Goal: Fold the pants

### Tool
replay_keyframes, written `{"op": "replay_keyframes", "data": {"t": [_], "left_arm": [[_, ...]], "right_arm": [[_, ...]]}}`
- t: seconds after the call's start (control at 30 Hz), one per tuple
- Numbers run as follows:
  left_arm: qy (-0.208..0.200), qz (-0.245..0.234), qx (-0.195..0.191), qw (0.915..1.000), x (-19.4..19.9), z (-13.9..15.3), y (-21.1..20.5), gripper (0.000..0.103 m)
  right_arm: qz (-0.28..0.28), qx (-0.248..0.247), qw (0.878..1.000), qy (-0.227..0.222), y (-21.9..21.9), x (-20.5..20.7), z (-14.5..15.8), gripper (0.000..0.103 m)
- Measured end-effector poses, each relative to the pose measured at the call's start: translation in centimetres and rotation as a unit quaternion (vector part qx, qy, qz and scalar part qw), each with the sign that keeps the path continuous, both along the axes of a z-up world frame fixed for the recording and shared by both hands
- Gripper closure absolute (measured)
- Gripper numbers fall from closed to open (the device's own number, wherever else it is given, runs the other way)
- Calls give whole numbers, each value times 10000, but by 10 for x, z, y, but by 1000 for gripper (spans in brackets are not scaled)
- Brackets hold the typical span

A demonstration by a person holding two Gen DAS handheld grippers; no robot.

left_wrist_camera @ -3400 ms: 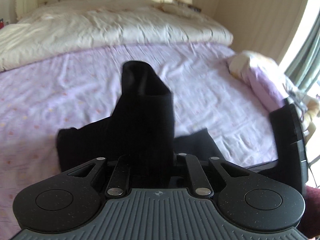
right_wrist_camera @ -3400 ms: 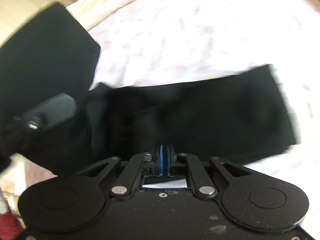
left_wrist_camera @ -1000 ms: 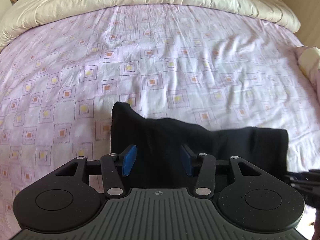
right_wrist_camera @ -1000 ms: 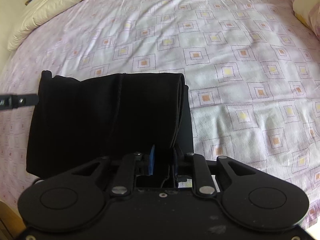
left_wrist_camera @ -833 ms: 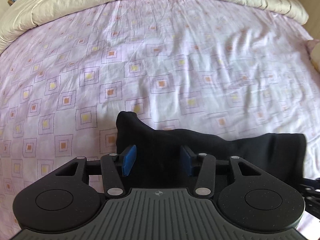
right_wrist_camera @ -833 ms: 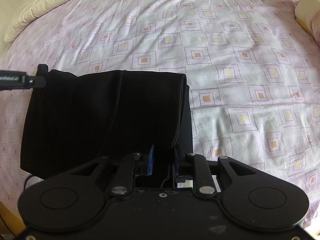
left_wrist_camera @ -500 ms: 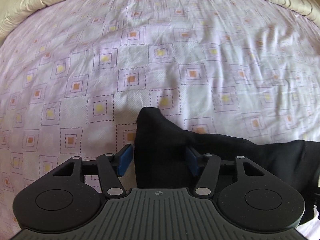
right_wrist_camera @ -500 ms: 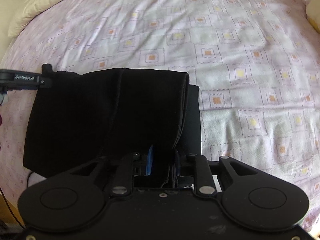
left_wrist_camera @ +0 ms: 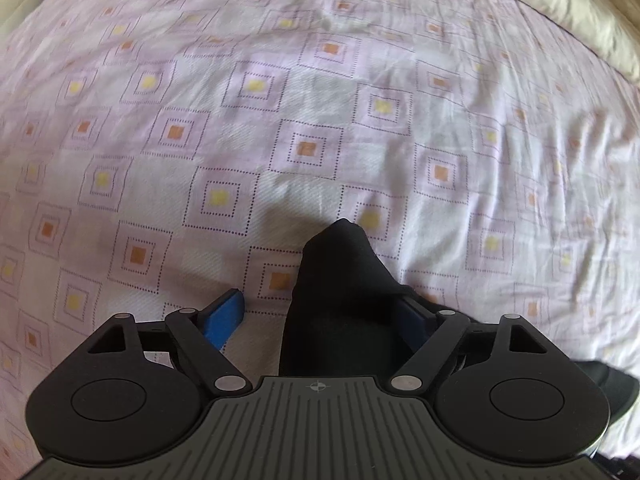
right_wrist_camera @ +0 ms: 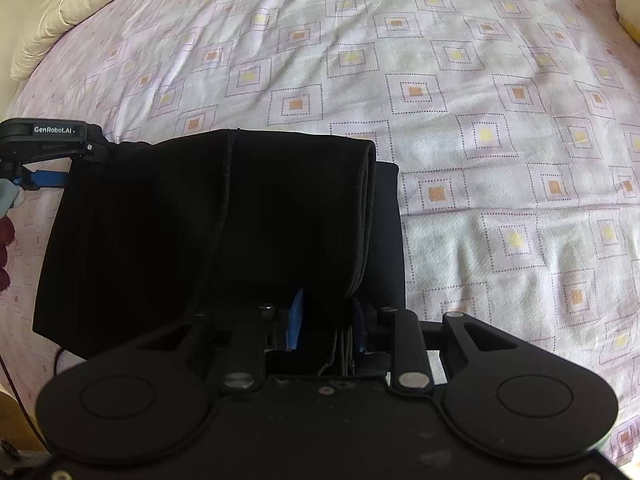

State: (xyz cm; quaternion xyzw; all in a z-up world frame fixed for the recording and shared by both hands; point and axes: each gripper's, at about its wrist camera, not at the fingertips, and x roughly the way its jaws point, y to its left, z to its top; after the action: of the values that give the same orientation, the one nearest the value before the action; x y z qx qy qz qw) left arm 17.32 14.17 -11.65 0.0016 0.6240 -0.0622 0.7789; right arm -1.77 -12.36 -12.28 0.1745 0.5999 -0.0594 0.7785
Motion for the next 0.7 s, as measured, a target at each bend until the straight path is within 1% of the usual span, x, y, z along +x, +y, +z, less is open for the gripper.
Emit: {"op": "replay_keyframes", "data": {"t": [0.07,0.13,0.23,0.3,0.4,0.47,0.53,0.6,0.67,0.7], "left_arm": [[30,-59,-19,10000,0,4,0,26],[-140,-227,-10,9996,-6,15,-1,35],[-491,-382,68,9980,-22,36,0,36],[-628,-375,46,9973,-32,48,6,36],[-808,-358,40,9961,-50,62,18,36],[-906,-392,80,9951,-61,68,20,36],[-946,-511,40,9942,-73,72,20,36],[-957,-731,60,9927,-88,72,15,36],[-972,-965,49,9906,-101,70,8,36],[-947,-1058,3,9899,-109,68,6,36]], "right_arm": [[-52,8,10000,-12,0,-2,0,75],[-124,21,9999,-19,-1,-3,2,75],[-218,-82,9997,-126,-4,-8,7,74],[-328,-240,9989,-249,-3,-13,12,68],[-562,-459,9966,-393,-4,-19,16,66],[-692,-711,9940,-455,-5,-21,20,66],[-754,-1059,9903,-495,-3,-21,26,68],[-626,-1215,9874,-796,-1,-20,37,68],[-412,-1156,9865,-1085,5,-16,46,69],[-297,-1049,9874,-1147,7,-14,48,69]]}}
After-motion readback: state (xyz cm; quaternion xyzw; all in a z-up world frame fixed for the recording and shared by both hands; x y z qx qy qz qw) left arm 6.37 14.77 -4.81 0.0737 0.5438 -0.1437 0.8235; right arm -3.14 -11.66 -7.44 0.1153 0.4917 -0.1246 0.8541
